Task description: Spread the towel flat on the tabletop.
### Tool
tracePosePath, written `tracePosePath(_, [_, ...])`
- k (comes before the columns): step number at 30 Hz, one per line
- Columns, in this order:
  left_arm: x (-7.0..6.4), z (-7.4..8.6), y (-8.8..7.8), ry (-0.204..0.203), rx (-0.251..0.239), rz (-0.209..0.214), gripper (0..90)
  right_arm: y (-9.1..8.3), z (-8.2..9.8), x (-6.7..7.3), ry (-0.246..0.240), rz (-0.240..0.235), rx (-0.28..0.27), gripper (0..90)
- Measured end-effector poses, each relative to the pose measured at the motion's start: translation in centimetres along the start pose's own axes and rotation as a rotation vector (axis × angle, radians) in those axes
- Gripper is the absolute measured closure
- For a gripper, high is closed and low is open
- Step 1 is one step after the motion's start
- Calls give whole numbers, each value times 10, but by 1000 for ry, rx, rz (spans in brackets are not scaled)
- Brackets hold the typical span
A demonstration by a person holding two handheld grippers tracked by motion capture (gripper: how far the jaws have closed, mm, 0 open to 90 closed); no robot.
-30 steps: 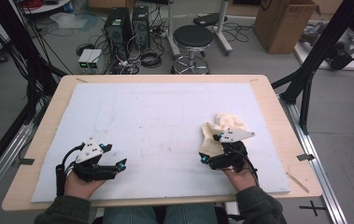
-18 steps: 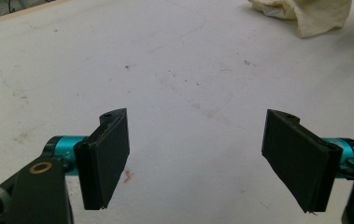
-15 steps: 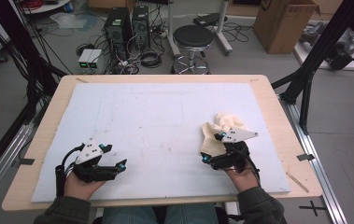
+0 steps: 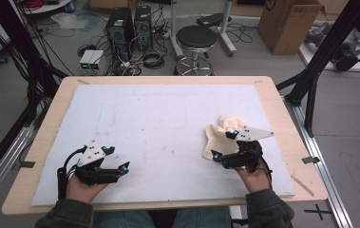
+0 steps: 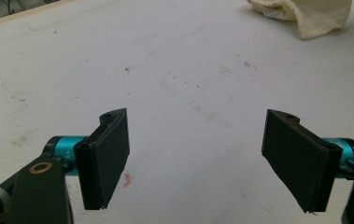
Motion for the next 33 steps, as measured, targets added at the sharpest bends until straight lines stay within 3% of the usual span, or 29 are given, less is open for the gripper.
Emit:
tracePosePath(7, [1, 1, -1, -6, 1, -8, 238, -8, -6, -8, 14, 3, -13, 111])
tracePosePath(21, [3, 1, -3, -14, -2, -10, 238, -21, -8, -40, 29, 48, 48, 113])
tracePosePath(33, [2, 1, -3, -9, -4, -11, 238, -16, 16, -61, 75, 85, 115, 146])
Point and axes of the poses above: each handheld gripper's, and its own axes: y roughly forward along the jaws, z roughly out of its underside, x roughly to its left, the point moved 3 cm from there along y, roughly forward along the jaws, and after that the axes turned 4 degrees about -y, right-handed, at the moved point
